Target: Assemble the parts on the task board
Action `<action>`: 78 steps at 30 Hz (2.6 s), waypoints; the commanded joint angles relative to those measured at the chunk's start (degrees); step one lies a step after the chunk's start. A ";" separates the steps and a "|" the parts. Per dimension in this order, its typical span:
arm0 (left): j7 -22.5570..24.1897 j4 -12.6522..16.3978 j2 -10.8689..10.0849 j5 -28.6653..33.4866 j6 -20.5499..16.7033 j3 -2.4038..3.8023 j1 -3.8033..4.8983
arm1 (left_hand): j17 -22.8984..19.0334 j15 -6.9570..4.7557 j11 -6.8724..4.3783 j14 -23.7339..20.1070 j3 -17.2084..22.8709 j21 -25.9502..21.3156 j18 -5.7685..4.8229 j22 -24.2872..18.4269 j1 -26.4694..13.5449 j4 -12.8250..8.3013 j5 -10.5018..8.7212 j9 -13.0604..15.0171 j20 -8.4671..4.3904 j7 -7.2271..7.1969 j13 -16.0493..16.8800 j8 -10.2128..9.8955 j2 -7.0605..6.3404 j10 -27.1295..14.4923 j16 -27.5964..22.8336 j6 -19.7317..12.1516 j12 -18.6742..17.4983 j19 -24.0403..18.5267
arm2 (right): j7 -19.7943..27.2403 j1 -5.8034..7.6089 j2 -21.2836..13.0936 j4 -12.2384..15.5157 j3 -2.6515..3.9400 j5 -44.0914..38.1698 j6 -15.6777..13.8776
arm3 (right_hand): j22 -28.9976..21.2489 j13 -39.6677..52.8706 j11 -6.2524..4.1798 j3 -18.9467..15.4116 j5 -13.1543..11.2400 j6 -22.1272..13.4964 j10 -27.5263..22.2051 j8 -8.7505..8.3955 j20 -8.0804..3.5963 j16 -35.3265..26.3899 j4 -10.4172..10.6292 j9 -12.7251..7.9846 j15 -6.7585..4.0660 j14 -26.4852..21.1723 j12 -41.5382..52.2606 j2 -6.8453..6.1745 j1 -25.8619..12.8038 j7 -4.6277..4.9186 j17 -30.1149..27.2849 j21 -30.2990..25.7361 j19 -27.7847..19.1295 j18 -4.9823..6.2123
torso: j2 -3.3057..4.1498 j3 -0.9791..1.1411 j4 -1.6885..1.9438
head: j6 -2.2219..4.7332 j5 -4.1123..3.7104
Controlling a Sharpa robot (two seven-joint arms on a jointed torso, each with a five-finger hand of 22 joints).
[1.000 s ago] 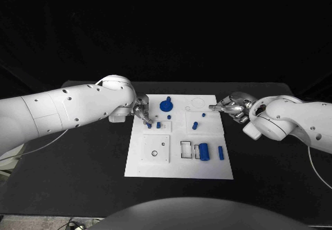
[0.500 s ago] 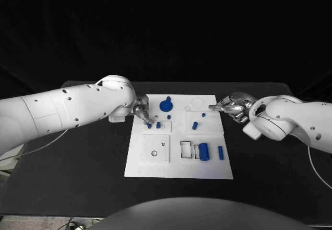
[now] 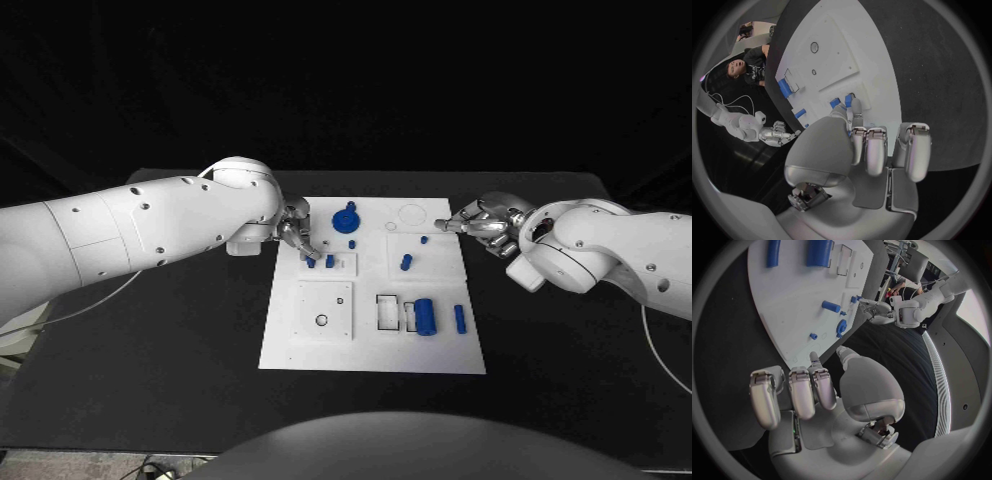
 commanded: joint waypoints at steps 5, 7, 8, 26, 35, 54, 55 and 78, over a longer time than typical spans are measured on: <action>0.33 0.01 0.19 -0.28 0.50 0.01 -0.03 | 15.07 0.06 -1.48 5.98 -0.41 0.14 -0.43 15.10 -0.58 -0.09 -0.37 -0.08 0.46 0.21 15.08 -0.28 0.09 7.99 0.15 0.35 -0.10 5.92 | -0.14 -0.04 -0.01 0.07 -0.01 -0.34 0.93 | 15.09 15.09 0.24 -0.34 0.31 0.01 6.01 0.35 0.37 0.23 0.10 0.07 0.41 5.98 0.16 0.01 0.67 0.48 15.05 0.26 5.89 -0.38 | 0.04 -0.03 0.01 | -0.01 0.02; 0.33 -0.01 0.20 -0.28 0.51 0.01 -0.04 | 15.07 0.06 -1.48 5.98 -0.41 0.14 -0.43 15.10 -0.58 -0.09 -0.37 -0.08 0.46 0.21 15.08 -0.28 0.08 7.99 0.15 0.35 -0.10 5.92 | -0.14 -0.04 -0.02 0.07 -0.01 -0.34 0.93 | 15.09 15.09 0.24 -0.34 0.31 0.01 6.01 0.35 0.37 0.23 0.10 0.07 0.41 5.98 0.16 0.01 0.67 0.48 15.05 0.26 5.89 -0.38 | -0.01 -0.01 0.00 | -0.01 0.03; 0.32 -0.01 0.20 -0.28 0.54 0.01 -0.04 | 15.07 0.06 -1.48 5.98 -0.44 0.14 -0.43 15.10 -0.68 -0.09 -0.38 -0.10 0.46 0.21 15.08 -0.29 0.10 7.99 0.15 0.36 -0.10 5.92 | -0.14 -0.04 -0.02 0.07 -0.01 -0.34 0.93 | 15.09 15.09 0.24 -0.34 0.31 0.01 6.01 0.35 0.37 0.23 0.10 0.07 0.41 5.98 0.16 0.01 0.67 0.48 15.05 0.26 5.89 -0.38 | -0.02 -0.01 0.01 | -0.01 0.04; 0.04 -0.14 0.24 -0.04 0.85 0.01 -0.07 | 15.07 0.33 -1.32 5.98 -2.29 0.14 -0.43 15.10 -5.68 -0.08 -0.40 -0.44 0.46 0.40 15.08 -0.39 0.74 7.99 0.15 0.63 -0.10 5.92 | -0.13 -0.04 0.01 0.04 -0.01 -0.34 0.98 | 15.09 15.09 0.24 -0.34 0.31 0.01 6.01 0.35 0.37 0.23 0.10 0.07 0.41 5.98 0.16 0.01 0.67 0.48 15.05 0.26 5.89 -0.38 | -0.03 0.02 -0.01 | -0.01 0.04; 0.06 -0.16 0.20 0.10 0.89 0.01 -0.09 | 15.07 0.41 -1.26 5.98 -3.14 0.14 -0.43 15.10 -7.21 -0.08 -0.39 -0.47 0.46 0.45 15.08 -0.34 0.74 7.99 0.15 0.72 -0.10 5.92 | -0.13 -0.05 0.02 0.03 -0.01 -0.34 0.99 | 15.09 15.09 0.24 -0.34 0.31 0.01 6.01 0.35 0.37 0.23 0.10 0.07 0.41 5.98 0.16 0.01 0.67 0.48 15.05 0.26 5.89 -0.38 | 0.00 0.01 -0.03 | -0.01 -0.01; 5.29 1.94 -2.96 1.18 -16.33 0.07 -0.06 | 15.07 0.88 -0.92 5.98 -9.39 0.14 -0.43 15.10 -16.22 -0.21 -6.03 -0.09 0.19 0.83 15.08 0.18 1.24 7.99 0.15 0.96 -0.10 5.92 | 1.68 -0.12 -0.10 0.16 -0.01 -0.34 -1.32 | 15.09 15.09 0.26 -0.38 0.32 0.00 6.01 0.37 0.39 0.23 0.10 0.10 0.43 5.98 0.16 0.03 0.70 0.50 15.05 0.26 5.89 -0.38 | -0.03 -0.02 0.12 | -0.01 -0.34; 6.46 2.23 -3.38 1.54 -18.81 0.08 -0.05 | 15.07 0.97 -0.86 5.98 -9.54 0.14 -0.43 15.10 -16.20 -0.24 -6.04 -0.09 0.04 0.87 15.08 0.13 1.12 7.99 0.15 0.83 -0.10 5.92 | 1.94 -0.13 -0.10 0.16 -0.01 -0.33 -1.58 | 15.09 15.09 0.26 -0.38 0.32 0.01 6.01 0.38 0.39 0.23 0.10 0.10 0.43 5.98 0.16 0.03 0.70 0.50 15.05 0.26 5.89 -0.38 | -0.05 -0.03 0.13 | -0.01 -0.39; 35.78 2.44 -4.26 15.10 -45.26 0.02 -0.69 | 15.07 4.79 4.17 5.98 -11.06 0.14 -0.43 15.10 10.82 -0.31 -8.16 -24.19 -0.66 4.19 -54.18 -13.40 -1.01 -19.15 0.15 -0.02 -81.14 5.92 | 2.77 -0.23 -0.29 0.26 -0.01 -0.03 -1.79 | 15.09 15.09 0.26 -0.37 0.34 0.02 6.01 0.39 0.39 0.23 0.10 0.11 0.43 5.98 0.16 0.06 0.71 0.50 15.05 0.26 5.89 -0.38 | 0.06 -0.01 -0.06 | -0.01 -0.20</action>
